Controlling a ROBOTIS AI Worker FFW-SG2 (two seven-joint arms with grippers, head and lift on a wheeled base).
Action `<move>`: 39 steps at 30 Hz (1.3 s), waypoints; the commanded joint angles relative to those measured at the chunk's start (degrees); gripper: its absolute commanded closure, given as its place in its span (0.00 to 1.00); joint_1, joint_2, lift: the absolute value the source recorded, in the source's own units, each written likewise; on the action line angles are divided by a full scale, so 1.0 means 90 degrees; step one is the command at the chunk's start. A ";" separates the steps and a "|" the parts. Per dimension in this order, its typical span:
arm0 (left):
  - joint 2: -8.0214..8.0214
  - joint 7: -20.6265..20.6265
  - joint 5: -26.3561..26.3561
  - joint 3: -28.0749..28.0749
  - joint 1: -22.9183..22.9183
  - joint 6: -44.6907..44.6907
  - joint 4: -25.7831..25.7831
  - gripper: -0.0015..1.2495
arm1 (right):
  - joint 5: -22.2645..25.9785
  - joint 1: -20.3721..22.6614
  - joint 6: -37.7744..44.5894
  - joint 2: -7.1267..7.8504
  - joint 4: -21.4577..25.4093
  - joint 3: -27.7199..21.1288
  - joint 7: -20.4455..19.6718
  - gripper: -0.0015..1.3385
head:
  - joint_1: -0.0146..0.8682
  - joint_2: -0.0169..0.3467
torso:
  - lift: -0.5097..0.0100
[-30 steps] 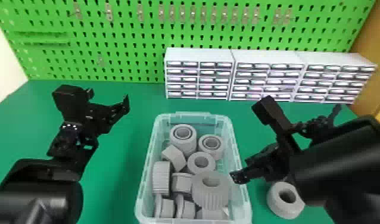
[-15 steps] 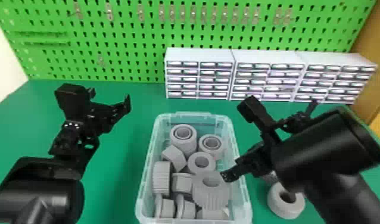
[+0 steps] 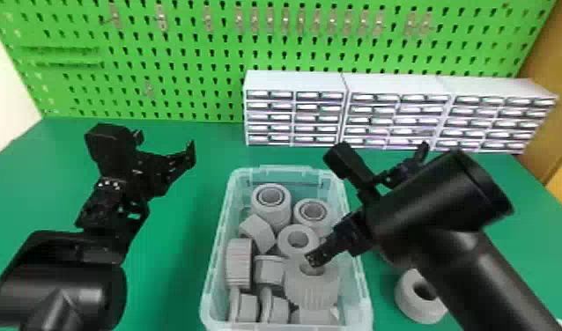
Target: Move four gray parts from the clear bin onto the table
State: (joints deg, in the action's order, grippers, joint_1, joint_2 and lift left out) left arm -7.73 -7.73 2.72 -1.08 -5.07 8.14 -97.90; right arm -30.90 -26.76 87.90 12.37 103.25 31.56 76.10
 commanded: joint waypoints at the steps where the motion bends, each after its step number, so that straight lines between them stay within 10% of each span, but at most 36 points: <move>1: 0.0000 0.0000 0.0000 -0.0017 -0.0022 -0.0006 0.0018 0.17 | 0.0172 -0.0220 -0.0362 -0.0144 -0.0339 0.0165 0.0002 0.39 | 0.78 0.14 | 0.89; 17: -0.0010 0.0000 0.0000 -0.0036 -0.0052 -0.0006 0.0086 0.17 | 0.0777 -0.0689 -0.0890 -0.0320 -0.1228 0.0585 -0.0008 0.39 | 0.78 0.14 | 0.89; 39: -0.0029 -0.0137 -0.0029 0.0042 -0.0071 -0.0006 0.0126 0.17 | 0.1666 -0.0689 -0.0841 0.0080 -0.1530 0.0947 -0.0008 0.36 | 0.78 0.14 | 0.89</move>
State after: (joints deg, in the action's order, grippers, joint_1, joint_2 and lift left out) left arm -7.93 -8.86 2.55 -0.71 -5.53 8.09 -96.71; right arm -16.61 -32.95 80.13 12.87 89.47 39.36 76.02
